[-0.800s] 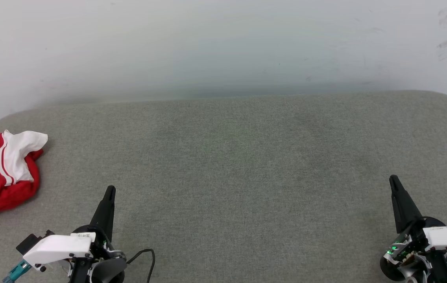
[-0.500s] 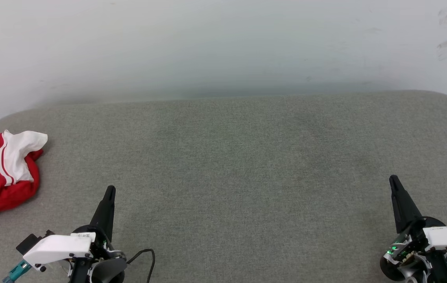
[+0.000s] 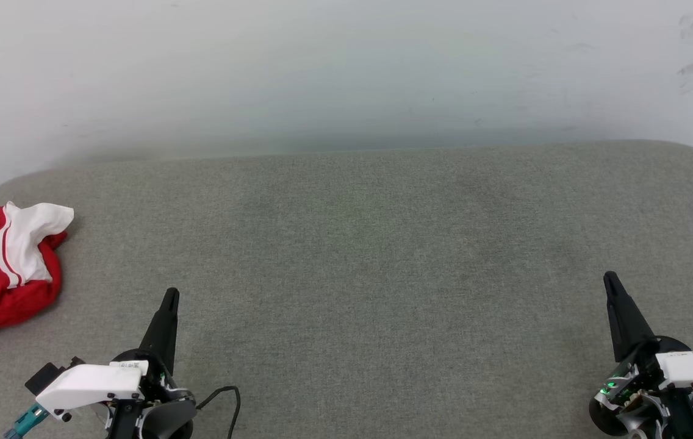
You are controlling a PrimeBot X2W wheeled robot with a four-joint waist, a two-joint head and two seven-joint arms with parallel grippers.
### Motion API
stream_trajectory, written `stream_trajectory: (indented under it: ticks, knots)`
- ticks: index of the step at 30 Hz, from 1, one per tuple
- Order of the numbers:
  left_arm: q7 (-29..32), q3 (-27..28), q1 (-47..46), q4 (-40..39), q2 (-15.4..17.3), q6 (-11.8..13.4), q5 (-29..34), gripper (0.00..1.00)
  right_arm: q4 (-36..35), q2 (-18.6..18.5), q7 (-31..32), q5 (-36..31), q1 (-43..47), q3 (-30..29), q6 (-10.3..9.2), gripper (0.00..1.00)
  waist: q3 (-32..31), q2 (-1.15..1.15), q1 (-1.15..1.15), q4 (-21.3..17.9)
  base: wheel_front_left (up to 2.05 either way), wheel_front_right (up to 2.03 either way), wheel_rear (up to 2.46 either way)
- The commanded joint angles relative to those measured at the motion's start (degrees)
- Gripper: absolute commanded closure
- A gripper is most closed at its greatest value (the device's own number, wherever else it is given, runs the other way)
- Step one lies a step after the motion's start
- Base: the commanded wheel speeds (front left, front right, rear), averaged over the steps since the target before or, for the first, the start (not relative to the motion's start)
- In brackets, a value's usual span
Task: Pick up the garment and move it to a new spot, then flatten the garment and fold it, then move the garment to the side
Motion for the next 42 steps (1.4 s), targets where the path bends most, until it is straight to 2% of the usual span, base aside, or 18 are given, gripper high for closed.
stream_trajectory:
  ticks: [1, 27, 28, 35, 42]
  knots:
    - [0.03, 0.15, -0.44, -0.02, -0.07, -0.14, 0.06, 1.0, 0.04, 0.19, -0.01, -0.26, -0.76, 0.04, -0.02, 1.0, 0.0, 0.0, 0.0, 0.0, 0.0, 0.0, 0.0]
    - [0.03, 0.15, -0.44, -0.02, -0.07, -0.14, 0.06, 1.0, 0.04, 0.19, 0.0, -0.27, -0.76, 0.04, -0.02, 1.0, 0.0, 0.0, 0.0, 0.0, 0.0, 0.0, 0.0]
    - [-0.06, -0.03, 0.08, 0.14, 0.0, 0.0, 0.0, 0.0, 0.14, -0.01, -0.05, -0.01, 0.1, 0.02, 0.0, 0.0, 0.0, 0.0, 0.0, 0.0, 0.0, 0.0, 0.0]
    - [-1.23, -0.4, 1.91, 0.5, -0.18, 0.01, 0.3, 0.0, 1.13, 0.04, -1.22, -0.58, 1.79, 0.76, -0.02, 0.0, 0.02, 0.0, 0.0, 0.0, 0.0, 0.0, 0.0]
    - [-3.5, 0.81, 2.17, -1.44, -0.16, 0.97, 6.27, 0.0, -0.32, 0.04, -3.49, -5.86, 2.05, 0.77, -0.02, 0.0, 0.1, 0.0, 0.0, 0.05, 0.0, 0.0, 0.0]
